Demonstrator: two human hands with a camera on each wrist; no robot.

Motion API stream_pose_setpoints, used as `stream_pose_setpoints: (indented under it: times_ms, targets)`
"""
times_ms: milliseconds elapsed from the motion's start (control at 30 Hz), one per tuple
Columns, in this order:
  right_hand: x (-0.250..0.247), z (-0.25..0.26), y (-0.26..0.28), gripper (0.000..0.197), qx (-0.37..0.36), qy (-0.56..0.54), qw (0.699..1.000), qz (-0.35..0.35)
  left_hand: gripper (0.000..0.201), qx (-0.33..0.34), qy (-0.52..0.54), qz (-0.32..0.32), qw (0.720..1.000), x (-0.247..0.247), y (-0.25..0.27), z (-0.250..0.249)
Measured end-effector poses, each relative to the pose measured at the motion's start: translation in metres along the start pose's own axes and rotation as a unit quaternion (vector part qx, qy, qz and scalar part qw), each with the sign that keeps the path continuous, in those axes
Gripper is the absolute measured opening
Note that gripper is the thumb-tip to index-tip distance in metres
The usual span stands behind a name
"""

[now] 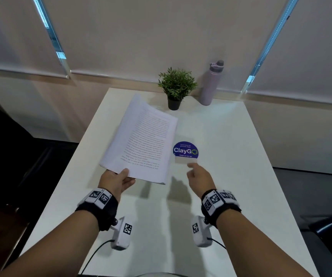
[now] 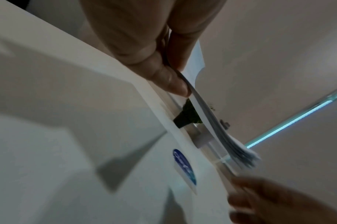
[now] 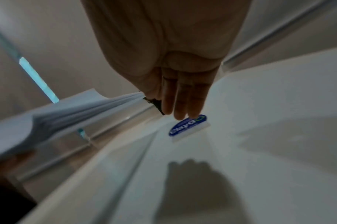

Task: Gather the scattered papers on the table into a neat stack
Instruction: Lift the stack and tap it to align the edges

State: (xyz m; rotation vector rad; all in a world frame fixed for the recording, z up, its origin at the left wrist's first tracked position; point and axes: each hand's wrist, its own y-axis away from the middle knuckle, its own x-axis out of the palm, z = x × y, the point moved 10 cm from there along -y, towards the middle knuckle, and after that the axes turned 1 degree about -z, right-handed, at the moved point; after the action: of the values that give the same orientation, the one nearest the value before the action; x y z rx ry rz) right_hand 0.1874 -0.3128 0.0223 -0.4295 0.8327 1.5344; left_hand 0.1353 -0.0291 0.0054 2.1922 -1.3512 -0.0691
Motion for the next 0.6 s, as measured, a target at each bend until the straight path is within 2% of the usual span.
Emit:
stream_pose_setpoints:
  times_ms: [67,167,333,500,567,600]
  targets:
    - [0.019,-0.025,0.004,0.040,-0.011,0.174,0.983,0.056,0.024,-0.006,-0.008,-0.010,1.000,-0.010,-0.014,0.003]
    - [0.040,-0.058,0.016,0.052,0.004,0.290,0.951,0.107,0.025,-0.020,-0.010,-0.025,0.999,-0.020,-0.036,0.011]
    - [0.054,-0.091,0.020,0.073,0.038,0.329,0.933,0.143,0.015,-0.071,-0.012,-0.066,0.995,-0.024,-0.069,0.027]
    - [0.061,-0.103,0.007,0.079,0.052,0.313,0.937,0.146,0.004,-0.114,-0.047,-0.085,0.989,-0.023,-0.096,0.036]
    - [0.063,-0.106,0.004,0.080,0.062,0.306,0.938,0.150,0.005,-0.121,-0.064,-0.073,0.988,-0.018,-0.107,0.038]
    - [0.065,-0.108,0.004,0.080,0.066,0.306,0.938,0.151,0.013,-0.118,-0.074,-0.072,0.988,-0.016,-0.113,0.039]
